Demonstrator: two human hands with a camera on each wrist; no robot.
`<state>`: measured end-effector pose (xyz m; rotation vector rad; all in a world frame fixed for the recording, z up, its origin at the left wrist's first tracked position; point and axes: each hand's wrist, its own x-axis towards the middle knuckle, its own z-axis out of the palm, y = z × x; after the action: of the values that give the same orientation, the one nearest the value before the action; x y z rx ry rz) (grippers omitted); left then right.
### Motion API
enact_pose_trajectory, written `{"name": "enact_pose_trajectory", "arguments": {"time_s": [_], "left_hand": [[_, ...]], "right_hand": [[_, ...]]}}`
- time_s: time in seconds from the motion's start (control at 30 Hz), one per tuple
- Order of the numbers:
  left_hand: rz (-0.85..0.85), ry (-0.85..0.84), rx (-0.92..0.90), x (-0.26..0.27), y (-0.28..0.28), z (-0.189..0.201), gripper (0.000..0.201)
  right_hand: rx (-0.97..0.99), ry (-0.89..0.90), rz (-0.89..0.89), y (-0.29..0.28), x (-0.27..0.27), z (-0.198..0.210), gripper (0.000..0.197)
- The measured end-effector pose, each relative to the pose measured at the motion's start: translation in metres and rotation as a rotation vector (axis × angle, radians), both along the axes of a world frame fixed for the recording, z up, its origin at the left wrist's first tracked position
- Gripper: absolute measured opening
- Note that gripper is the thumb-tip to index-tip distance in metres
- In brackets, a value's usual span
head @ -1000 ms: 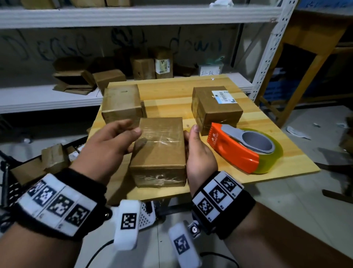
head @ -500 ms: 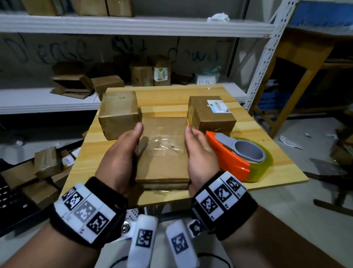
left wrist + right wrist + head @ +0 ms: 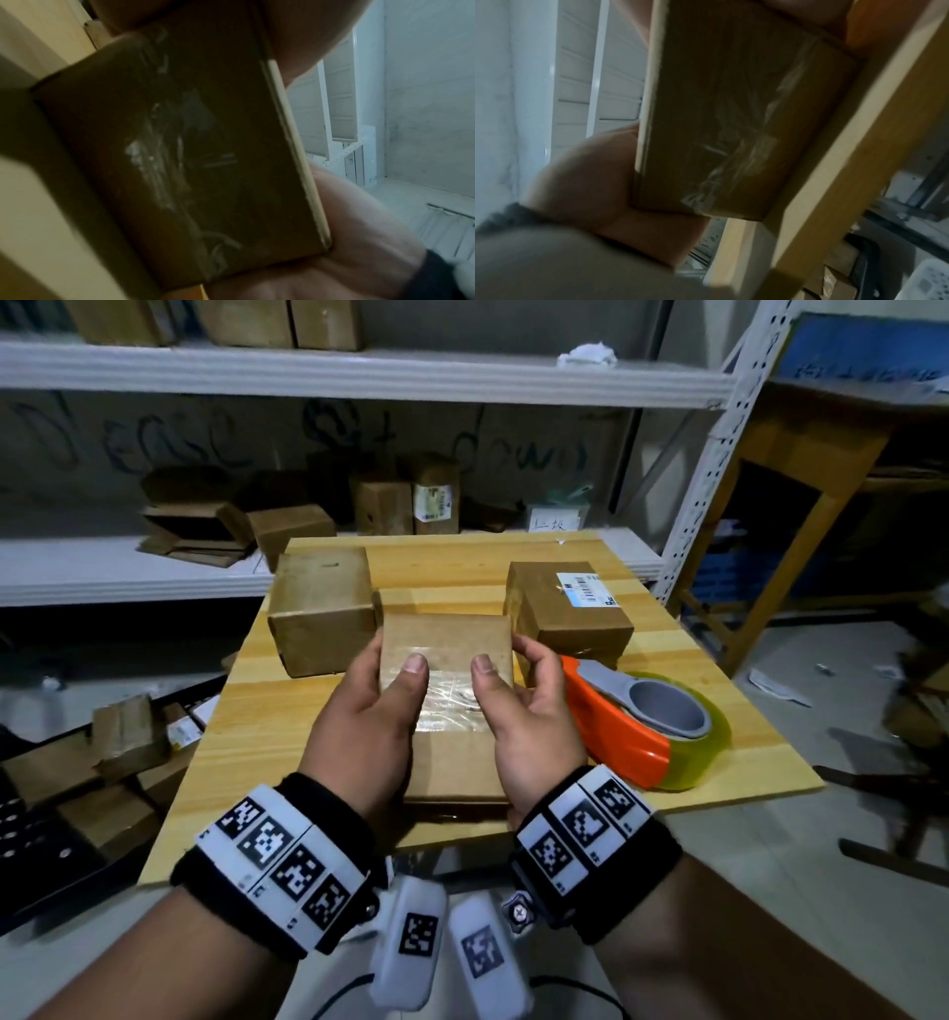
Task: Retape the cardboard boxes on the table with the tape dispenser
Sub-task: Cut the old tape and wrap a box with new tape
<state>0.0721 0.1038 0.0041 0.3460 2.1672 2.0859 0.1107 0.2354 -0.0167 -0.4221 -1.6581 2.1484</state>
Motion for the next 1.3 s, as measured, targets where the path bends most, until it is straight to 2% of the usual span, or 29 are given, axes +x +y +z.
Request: {"name": "enact_pose_trajectory", "arguments": {"time_s": [0.17,0.3,0.37,0.47,0.57,0.63,0.73,0.77,0.9,1.03,1.1,1.2,1.3], "left_hand": [[0.066,0.016,-0.006,0.006,0.0,0.002,0.036],[0.141,-0.041,0.017,0.009,-0.003,0.004,0.03],[0.162,-0.068,0.044,0.006,-0.005,0.003,0.034],[0.093,-0.073,0.082,0.003,-0.005,0.001,0.042],[0.07,-0.077,0.118,-0.001,-0.006,0.0,0.047],[0.076,-0.033,0.117,-0.001,-0.005,-0.002,0.038],[0.065,0.026,0.099,0.007,-0.001,-0.004,0.034],[0.062,0.039,0.102,0.008,0.0,-0.005,0.034],[0.086,0.071,0.075,0.009,-0.002,-0.006,0.037],[0.1,0.093,0.051,0.013,-0.003,-0.004,0.039],[0.085,0.105,0.011,0.014,-0.003,-0.002,0.042],[0.069,0.146,-0.008,0.015,-0.004,0.002,0.046],[0.032,0.139,0.044,0.013,-0.004,0.001,0.065]], "right_hand": [[0.026,0.015,-0.046,-0.003,0.002,-0.002,0.026],[0.067,0.021,-0.076,-0.002,0.007,0.0,0.03],[0.069,-0.008,-0.081,-0.002,0.008,0.002,0.028],[0.069,-0.081,-0.048,-0.001,0.008,0.007,0.022],[0.096,-0.111,0.051,0.004,0.012,0.019,0.026],[0.131,-0.13,0.085,0.003,0.016,0.026,0.042],[0.274,-0.111,0.02,-0.003,0.015,0.023,0.089],[0.324,-0.111,0.004,-0.004,0.014,0.019,0.096],[0.391,-0.122,-0.003,-0.002,0.009,0.012,0.086],[0.444,-0.147,0.02,0.002,0.009,0.013,0.056],[0.453,-0.154,0.019,0.003,0.012,0.016,0.048],[0.565,-0.17,-0.077,0.007,0.015,0.02,0.045],[0.614,-0.2,-0.139,0.014,0.016,0.02,0.046]]}}
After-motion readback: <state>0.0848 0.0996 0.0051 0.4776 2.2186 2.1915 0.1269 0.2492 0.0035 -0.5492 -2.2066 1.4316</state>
